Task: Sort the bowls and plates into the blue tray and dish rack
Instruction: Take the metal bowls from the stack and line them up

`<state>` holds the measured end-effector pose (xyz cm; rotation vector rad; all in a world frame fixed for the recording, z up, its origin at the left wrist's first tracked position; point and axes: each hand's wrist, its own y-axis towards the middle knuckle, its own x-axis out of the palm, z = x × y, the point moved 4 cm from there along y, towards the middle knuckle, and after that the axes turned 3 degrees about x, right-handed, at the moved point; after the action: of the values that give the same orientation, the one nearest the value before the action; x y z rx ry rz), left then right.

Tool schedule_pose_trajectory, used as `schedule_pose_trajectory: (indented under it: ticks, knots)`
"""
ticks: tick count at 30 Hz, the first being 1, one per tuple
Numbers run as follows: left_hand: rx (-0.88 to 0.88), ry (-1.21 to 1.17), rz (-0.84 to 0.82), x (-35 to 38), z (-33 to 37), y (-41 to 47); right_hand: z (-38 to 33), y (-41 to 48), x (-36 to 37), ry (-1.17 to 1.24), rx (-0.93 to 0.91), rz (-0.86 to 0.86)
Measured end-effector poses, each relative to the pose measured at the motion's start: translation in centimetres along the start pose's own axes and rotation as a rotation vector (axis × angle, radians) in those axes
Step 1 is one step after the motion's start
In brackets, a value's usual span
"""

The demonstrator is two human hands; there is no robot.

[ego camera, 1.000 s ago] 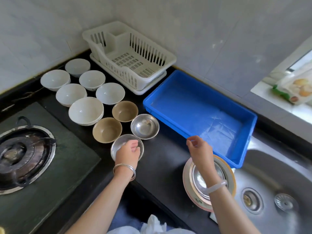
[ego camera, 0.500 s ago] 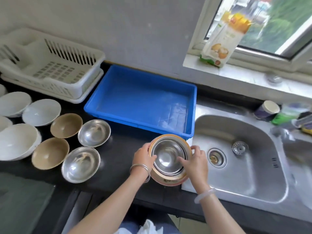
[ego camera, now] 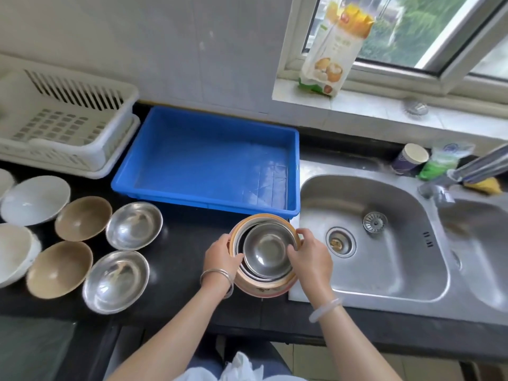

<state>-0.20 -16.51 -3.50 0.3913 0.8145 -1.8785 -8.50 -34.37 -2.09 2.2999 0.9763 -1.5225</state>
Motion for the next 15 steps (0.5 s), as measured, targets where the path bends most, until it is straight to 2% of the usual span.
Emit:
schedule_pose_trajectory:
  ticks: [6,15]
  knots:
    - [-0.014,0.029,-0.020,0.0,0.0,0.3,-0.1,-0.3,-1.1,0.063,0.022,0.091]
    - [-0.023,0.176,0.010,0.1,1.2,0.6,0.9,-1.0,-3.3,0.284,0.113,0.124]
